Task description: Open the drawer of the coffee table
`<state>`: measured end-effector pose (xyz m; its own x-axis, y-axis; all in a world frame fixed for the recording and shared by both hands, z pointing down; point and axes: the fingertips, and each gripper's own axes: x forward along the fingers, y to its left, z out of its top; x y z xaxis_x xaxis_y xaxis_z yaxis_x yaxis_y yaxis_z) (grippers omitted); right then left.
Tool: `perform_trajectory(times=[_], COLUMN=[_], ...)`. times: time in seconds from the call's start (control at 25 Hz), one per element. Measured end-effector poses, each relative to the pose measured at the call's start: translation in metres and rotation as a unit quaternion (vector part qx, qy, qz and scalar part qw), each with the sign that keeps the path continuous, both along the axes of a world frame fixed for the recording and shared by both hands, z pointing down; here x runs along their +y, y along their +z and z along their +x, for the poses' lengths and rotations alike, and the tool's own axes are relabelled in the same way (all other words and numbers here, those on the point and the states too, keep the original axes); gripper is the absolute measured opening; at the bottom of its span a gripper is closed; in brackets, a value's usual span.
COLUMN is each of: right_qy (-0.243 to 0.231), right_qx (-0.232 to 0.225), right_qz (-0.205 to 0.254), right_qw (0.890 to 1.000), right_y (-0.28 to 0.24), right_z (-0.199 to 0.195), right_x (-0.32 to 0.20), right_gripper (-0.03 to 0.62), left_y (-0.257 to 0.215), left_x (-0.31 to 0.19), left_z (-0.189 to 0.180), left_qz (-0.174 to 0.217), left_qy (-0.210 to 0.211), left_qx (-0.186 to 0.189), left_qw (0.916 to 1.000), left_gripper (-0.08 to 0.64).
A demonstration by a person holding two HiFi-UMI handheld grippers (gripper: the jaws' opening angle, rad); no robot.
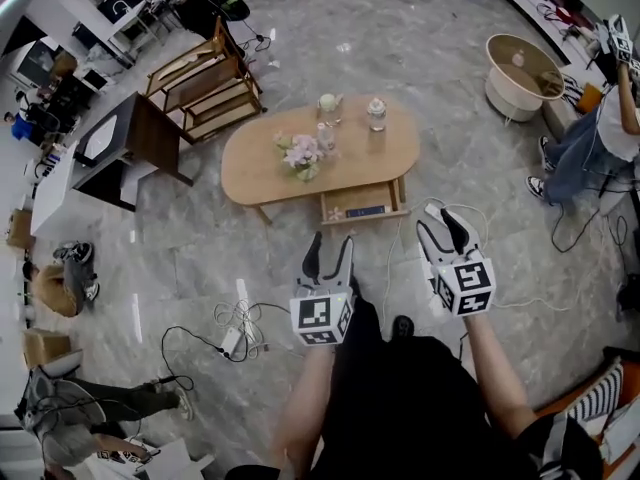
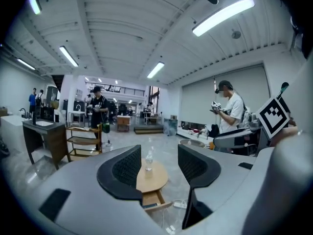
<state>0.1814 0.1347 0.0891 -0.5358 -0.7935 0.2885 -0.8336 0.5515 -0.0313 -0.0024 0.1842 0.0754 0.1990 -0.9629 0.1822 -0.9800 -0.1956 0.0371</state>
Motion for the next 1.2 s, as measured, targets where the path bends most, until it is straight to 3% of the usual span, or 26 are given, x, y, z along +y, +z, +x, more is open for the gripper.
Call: perform_trajectory(times=[0.36,0.72,1.04,1.2], right_qy=[-0.039,-0.025,-0.044,-0.066], right_qx=[-0.028,-0.048,-0.050,-0.038], right_qz=[0.076,0.119,0.117,0.109], right_qw=[0.996,0.991,0.991,0.991], right_y=[-0.072,-0.118,-0.124,-0.117], right_z=[-0.002,0.000,0.002,0.000], right_x=[0.031,0.049,0.056,0.065], right_gripper=[0.184,0.047,0.014,0.012], left_y=[-0.071,-0.103,-0.111,-0.107], left_x=[0.039,0.057,0.068,0.073], left_z=[0.013,0.002,-0.011,-0.010], left_qz=[0.078,0.098,0.100,0.097], left_qy=[-0.034,-0.044,-0.054,-0.048], left_qx=[-0.010,-0.020,-0.020,-0.009], left_qw=[0.9963,0.9940,0.9933,0.9941], left_gripper=[0.199,0.083,0.014,0.012])
